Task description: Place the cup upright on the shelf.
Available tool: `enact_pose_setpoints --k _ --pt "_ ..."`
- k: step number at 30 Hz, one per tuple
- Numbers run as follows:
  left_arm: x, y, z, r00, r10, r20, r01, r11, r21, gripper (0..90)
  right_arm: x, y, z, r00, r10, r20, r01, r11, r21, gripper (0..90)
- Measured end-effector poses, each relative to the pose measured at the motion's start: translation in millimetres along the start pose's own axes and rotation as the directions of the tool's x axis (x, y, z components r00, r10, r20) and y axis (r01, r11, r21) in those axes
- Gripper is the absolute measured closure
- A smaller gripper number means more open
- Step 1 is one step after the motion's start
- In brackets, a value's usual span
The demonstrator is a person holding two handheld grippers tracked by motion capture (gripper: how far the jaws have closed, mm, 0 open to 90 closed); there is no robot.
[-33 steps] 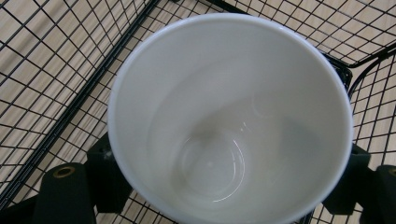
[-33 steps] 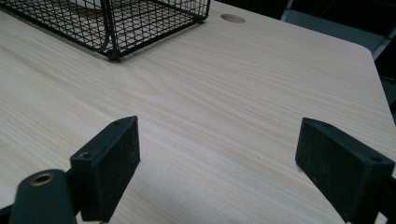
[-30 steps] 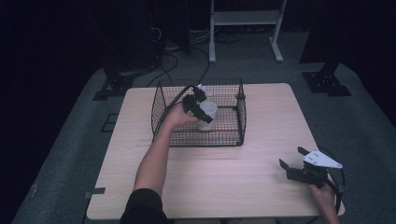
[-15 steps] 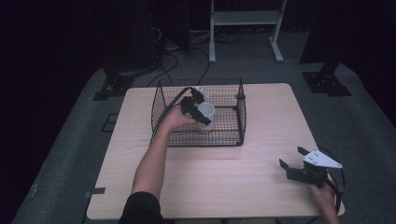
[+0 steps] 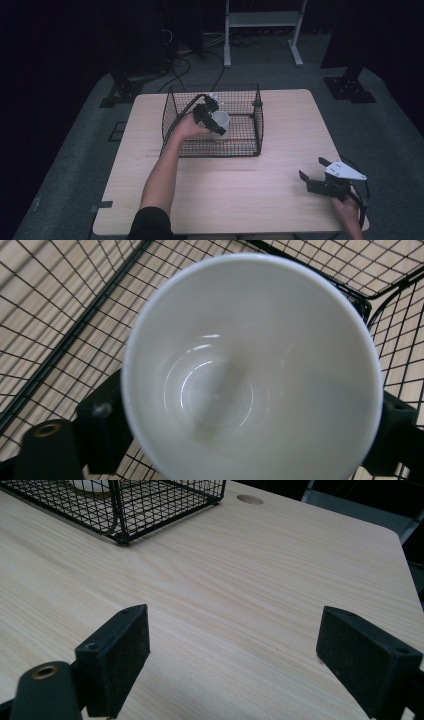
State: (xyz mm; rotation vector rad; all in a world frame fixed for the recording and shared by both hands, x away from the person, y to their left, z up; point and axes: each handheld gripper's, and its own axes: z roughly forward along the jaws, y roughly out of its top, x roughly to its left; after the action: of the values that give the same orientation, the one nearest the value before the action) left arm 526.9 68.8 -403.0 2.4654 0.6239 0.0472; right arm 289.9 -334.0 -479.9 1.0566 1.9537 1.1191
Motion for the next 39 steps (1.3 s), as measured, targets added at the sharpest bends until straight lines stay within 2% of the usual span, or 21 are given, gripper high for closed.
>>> enact_pose_setpoints --k 8,12,26,29,39 --pt "-4.1 0.3 -9.6 0.9998 0.005 -0.017 -0.005 0.9999 -0.013 7.3 0.0 0.0 0.0 1.0 0.001 0.004 -0.001 1.0 0.001 13.1" --pt "-7.6 1.8 -15.6 0.9997 0.017 -0.015 -0.017 0.9992 -0.035 7.3 0.1 0.0 0.0 1.0 0.001 0.005 -0.001 1.0 0.001 13.1" --pt "-19.2 3.7 -40.8 0.9977 0.035 -0.058 -0.04 0.9949 -0.093 7.2 0.1 0.0 -0.1 1.0 -0.002 0.0 0.002 1.0 0.0 13.1" --pt "-23.2 1.4 -47.0 0.9969 0.033 -0.072 -0.041 0.9919 -0.12 7.2 0.1 0.0 -0.1 1.0 -0.002 -0.001 0.002 1.0 0.0 13.1" --pt "-32.6 -9.4 -64.0 0.9937 0.028 -0.109 -0.044 0.9889 -0.142 7.3 -0.1 0.0 -0.1 1.0 -0.002 -0.003 0.002 1.0 0.0 13.1"
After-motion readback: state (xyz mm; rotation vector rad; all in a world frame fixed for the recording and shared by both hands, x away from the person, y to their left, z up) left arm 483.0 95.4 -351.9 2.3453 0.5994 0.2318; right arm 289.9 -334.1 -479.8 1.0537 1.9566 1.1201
